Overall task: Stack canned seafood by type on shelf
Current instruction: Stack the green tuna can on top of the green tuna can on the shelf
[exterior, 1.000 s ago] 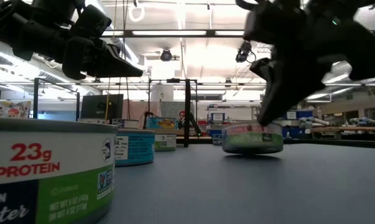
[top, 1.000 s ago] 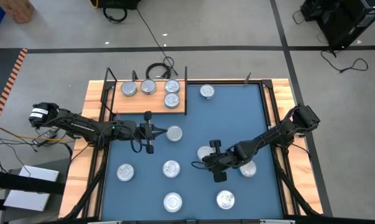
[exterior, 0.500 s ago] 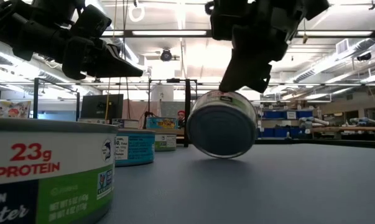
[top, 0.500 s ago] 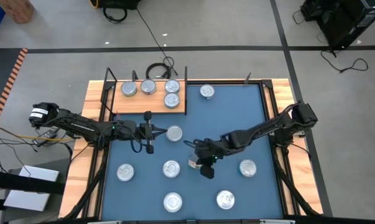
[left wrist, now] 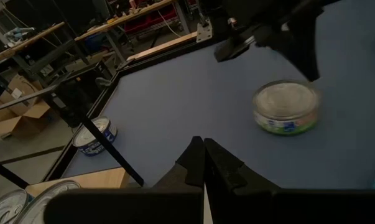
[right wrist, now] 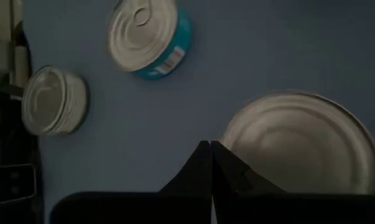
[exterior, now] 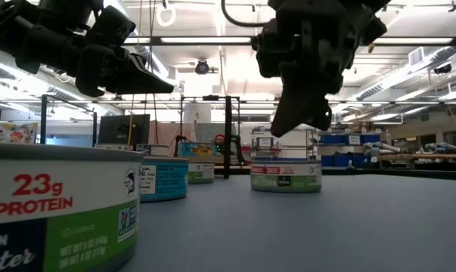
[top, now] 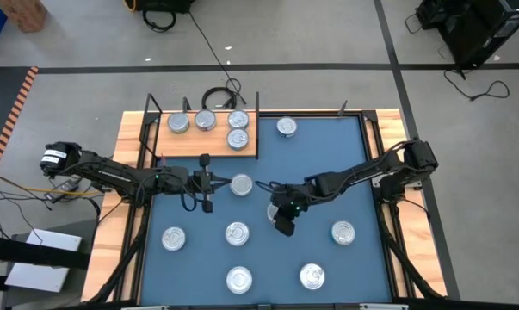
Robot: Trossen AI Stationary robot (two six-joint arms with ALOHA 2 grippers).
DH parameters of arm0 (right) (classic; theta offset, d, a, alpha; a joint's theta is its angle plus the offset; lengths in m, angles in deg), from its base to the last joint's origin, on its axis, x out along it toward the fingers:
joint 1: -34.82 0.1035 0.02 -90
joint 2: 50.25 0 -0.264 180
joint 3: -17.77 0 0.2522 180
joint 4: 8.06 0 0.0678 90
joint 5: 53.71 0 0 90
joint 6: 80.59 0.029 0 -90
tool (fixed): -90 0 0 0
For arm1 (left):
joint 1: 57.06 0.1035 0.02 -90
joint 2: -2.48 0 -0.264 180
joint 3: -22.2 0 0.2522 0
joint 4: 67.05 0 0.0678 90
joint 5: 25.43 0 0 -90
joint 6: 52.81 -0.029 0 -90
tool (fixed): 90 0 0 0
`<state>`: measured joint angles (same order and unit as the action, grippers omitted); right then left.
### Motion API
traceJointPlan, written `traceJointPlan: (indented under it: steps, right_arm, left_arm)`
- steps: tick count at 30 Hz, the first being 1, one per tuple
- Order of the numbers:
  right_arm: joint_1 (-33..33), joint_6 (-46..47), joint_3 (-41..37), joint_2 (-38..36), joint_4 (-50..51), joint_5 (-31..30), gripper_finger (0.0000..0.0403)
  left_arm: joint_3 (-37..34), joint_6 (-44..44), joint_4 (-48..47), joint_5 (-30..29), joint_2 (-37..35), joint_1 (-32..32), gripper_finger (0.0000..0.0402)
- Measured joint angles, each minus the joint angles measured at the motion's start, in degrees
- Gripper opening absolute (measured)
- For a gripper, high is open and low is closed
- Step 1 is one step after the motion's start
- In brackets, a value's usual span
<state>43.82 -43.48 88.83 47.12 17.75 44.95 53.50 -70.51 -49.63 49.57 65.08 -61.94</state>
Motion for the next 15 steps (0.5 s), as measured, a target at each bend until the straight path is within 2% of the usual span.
traceJointPlan:
  steps: [5,8,15]
  right_arm:
    - [-1.05,-0.43,-0.82,0.01,-0.02,1.82,0.0003]
    - [-0.78,-5.19,-0.8,0.02,-0.45,2.18,0.0006]
    - [3.34,-19.51,-0.75,0.0,4.92,-10.96,0.0069]
  left_arm:
    - [0.0,-0.01,0.0,0.02,0.0,0.01,0.0004]
    - [0.01,0.01,0.0,0.31,0.0,0.01,0.0004]
    - [0.0,0.0,0.0,0.28,0.0,0.01,0.0004]
